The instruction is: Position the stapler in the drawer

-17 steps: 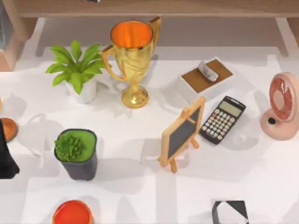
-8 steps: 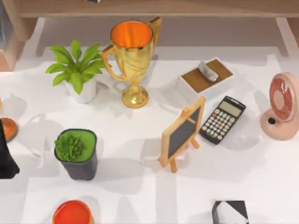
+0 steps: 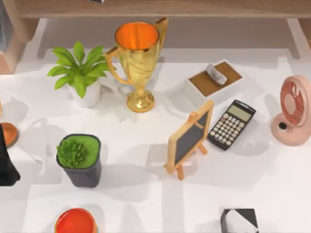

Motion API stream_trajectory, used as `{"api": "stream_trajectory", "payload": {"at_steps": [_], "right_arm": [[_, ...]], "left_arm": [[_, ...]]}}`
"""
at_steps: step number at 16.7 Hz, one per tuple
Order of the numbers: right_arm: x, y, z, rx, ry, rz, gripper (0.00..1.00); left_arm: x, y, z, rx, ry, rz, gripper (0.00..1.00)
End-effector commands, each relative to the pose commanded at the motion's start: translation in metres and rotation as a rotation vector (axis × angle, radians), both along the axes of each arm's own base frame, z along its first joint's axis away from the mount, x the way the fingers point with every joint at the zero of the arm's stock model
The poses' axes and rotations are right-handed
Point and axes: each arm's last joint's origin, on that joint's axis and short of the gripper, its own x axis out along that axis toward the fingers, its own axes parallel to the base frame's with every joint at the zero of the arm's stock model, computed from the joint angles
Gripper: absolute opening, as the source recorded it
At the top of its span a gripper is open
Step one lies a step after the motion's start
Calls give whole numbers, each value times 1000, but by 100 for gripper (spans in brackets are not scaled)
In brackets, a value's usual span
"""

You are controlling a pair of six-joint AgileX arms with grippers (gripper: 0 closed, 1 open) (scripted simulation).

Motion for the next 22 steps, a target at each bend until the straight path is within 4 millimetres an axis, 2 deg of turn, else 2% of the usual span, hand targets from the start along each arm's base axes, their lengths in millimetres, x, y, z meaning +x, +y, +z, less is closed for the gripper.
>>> {"api": "stream_trajectory", "payload": {"at_steps": [4,7,14,19,22], "right_arm": [[-5,43,-5,-117,-51,141,100],[-6,57,-6,-155,-71,194,100],[-5,57,-5,-157,-72,192,100],[18,57,-6,-156,-71,196,100],[19,57,-6,-156,-71,196,100]], "left_arm": [[0,0,0,0,0,0,100],[0,0,0,0,0,0,100],[0,0,0,0,0,0,100],[0,0,0,0,0,0,100],[0,0,0,0,0,0,100]]}}
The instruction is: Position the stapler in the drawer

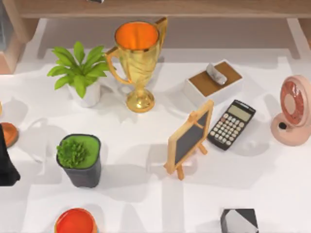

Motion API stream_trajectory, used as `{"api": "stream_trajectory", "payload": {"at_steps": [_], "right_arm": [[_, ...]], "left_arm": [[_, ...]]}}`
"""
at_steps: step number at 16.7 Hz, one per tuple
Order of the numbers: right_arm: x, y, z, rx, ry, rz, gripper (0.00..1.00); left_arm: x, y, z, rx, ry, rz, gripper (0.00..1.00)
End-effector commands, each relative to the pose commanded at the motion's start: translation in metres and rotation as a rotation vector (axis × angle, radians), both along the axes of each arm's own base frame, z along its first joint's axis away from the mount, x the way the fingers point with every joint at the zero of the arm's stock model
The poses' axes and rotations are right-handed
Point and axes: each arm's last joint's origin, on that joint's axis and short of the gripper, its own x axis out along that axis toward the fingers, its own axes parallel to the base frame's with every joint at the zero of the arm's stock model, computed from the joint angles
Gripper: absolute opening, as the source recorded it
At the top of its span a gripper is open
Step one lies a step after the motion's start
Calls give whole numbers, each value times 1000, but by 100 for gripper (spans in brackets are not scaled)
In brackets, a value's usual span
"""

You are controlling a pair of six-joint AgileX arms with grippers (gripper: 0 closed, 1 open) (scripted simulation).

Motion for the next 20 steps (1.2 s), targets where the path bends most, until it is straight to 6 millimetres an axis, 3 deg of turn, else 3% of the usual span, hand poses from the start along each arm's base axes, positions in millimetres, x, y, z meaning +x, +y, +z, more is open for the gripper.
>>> {"api": "stream_trajectory", "payload": {"at_steps": [1,14,20], "right_arm": [[0,0,0,0,0,0,100],[0,0,0,0,0,0,2],[0,0,0,0,0,0,0]], "left_arm": [[0,0,0,0,0,0,100],[0,0,0,0,0,0,100],[0,0,0,0,0,0,100]]}}
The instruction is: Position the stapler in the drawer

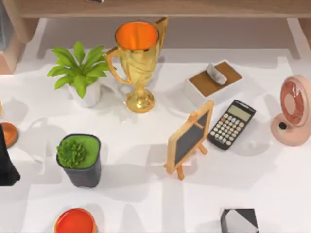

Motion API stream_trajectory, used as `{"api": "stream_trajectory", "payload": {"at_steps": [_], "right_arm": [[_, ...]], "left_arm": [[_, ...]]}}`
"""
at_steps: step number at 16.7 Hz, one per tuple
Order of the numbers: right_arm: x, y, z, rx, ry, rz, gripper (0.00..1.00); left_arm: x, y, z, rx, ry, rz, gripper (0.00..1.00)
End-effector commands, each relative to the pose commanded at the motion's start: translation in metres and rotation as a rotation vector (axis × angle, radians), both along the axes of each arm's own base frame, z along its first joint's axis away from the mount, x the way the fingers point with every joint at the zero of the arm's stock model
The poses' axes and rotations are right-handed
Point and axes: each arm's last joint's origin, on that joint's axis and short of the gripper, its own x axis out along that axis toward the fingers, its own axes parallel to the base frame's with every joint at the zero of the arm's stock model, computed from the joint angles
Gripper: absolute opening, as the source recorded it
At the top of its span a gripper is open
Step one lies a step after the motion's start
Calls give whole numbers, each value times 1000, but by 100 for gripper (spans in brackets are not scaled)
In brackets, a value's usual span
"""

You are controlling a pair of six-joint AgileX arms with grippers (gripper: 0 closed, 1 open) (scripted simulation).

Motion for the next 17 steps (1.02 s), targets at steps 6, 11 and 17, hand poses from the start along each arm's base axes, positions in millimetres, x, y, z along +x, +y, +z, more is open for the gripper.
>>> {"api": "stream_trajectory", "payload": {"at_steps": [6,11,17], "right_arm": [[11,-1,-1,5,5,0,0],[54,-2,0,5,1,-4,0],[62,-3,-1,8,7,-7,0]], "left_arm": [[0,0,0,0,0,0,100],[0,0,0,0,0,0,100],[0,0,0,0,0,0,100]]}}
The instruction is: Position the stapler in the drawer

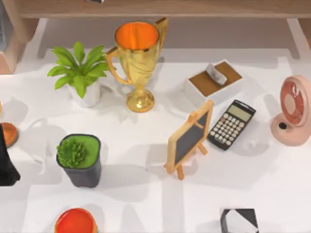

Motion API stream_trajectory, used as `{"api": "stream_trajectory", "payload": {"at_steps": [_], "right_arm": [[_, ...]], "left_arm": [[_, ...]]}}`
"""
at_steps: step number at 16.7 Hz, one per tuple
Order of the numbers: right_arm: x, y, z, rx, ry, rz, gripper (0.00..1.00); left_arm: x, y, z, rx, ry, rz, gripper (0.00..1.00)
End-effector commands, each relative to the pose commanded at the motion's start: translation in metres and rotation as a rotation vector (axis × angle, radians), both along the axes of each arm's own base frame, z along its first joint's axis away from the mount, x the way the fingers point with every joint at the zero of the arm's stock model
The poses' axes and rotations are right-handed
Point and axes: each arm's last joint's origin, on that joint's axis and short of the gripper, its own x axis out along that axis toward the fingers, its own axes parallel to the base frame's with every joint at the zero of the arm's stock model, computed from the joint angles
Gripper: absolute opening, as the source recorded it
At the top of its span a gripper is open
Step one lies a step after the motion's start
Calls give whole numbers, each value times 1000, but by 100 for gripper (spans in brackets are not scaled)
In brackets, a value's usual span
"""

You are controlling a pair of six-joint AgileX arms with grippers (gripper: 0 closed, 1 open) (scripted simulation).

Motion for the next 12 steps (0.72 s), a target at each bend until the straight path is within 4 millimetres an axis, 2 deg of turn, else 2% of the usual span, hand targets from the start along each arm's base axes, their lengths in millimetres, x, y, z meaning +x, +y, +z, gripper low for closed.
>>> {"api": "stream_trajectory", "payload": {"at_steps": [2,7,9,12], "right_arm": [[10,0,-2,1,5,1,0],[56,-2,2,-3,-8,-2,0],[62,-1,0,0,-1,-1,0],[60,-3,0,3,1,-7,0]], "left_arm": [[0,0,0,0,0,0,100],[0,0,0,0,0,0,100],[0,0,0,0,0,0,100],[0,0,0,0,0,0,100]]}}
